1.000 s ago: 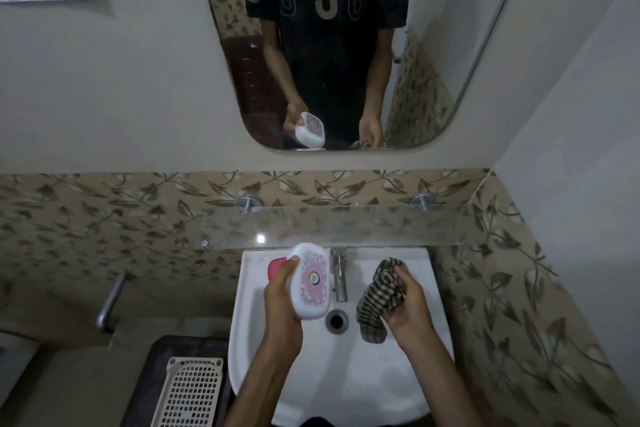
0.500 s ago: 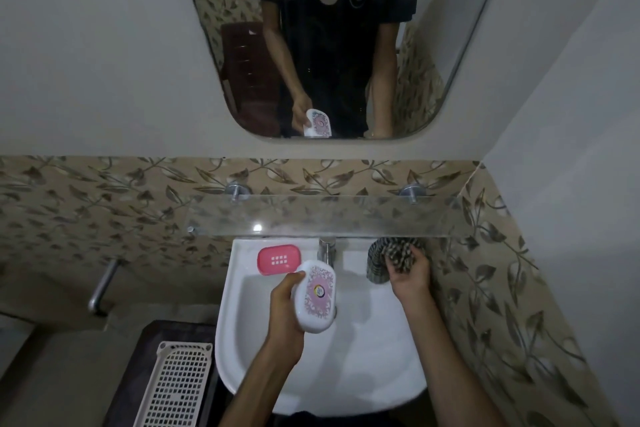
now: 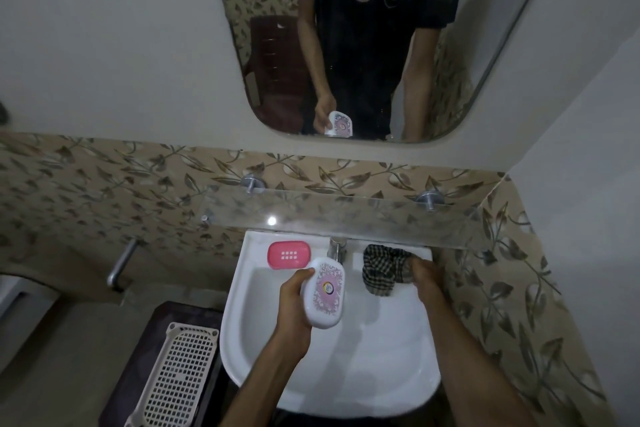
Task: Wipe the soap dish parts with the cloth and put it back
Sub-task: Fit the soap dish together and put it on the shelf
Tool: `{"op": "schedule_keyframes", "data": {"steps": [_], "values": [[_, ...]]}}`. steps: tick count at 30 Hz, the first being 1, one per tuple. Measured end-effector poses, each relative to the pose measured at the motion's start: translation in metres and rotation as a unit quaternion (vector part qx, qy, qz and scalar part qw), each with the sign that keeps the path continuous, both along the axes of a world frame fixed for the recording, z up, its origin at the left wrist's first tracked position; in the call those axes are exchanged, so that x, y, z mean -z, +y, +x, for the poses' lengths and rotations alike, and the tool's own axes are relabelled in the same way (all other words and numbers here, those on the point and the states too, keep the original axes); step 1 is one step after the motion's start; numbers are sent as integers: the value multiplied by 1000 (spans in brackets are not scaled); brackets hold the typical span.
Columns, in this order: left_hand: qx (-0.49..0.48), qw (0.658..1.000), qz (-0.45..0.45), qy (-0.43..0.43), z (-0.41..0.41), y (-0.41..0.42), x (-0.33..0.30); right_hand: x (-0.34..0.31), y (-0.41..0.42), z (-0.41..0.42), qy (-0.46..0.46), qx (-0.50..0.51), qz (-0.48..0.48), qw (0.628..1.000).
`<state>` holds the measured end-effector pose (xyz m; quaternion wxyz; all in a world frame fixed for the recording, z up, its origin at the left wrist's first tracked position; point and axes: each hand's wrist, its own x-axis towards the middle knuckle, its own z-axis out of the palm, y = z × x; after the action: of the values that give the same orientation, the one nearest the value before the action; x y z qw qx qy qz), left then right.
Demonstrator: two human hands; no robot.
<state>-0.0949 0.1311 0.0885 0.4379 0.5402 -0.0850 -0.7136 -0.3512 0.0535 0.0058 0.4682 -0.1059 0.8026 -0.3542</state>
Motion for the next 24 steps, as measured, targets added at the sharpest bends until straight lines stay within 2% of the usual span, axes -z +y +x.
{"op": "schedule_keyframes", "data": {"steps": [3, 5, 8, 11, 13, 16, 19, 22, 24], "values": [[-9, 1000, 4, 15, 1, -3, 3, -13, 9, 11, 118, -38, -9, 992], [-10, 1000, 4, 19, 3, -6, 5, -17, 25, 26, 120, -30, -45, 991], [-3, 1000, 1, 19, 4, -10, 9, -23, 49, 55, -17, -18, -91, 996], [17, 1000, -7, -9, 2, -13, 13, -41, 68, 86, -136, -86, -121, 980], [43, 996, -42, -70, -1, -13, 14, -52, 78, 100, -175, -136, -137, 965], [108, 956, -161, -220, 0, -11, 13, -65, 83, 109, -186, -175, -137, 957], [209, 891, -294, -275, 1, -5, 16, -70, 81, 107, -187, -192, -149, 952], [260, 854, -333, -303, 5, -3, 19, -67, 80, 104, -206, -204, -171, 942], [234, 848, -334, -339, 10, -1, 22, -61, 79, 103, -239, -192, -185, 933]]}}
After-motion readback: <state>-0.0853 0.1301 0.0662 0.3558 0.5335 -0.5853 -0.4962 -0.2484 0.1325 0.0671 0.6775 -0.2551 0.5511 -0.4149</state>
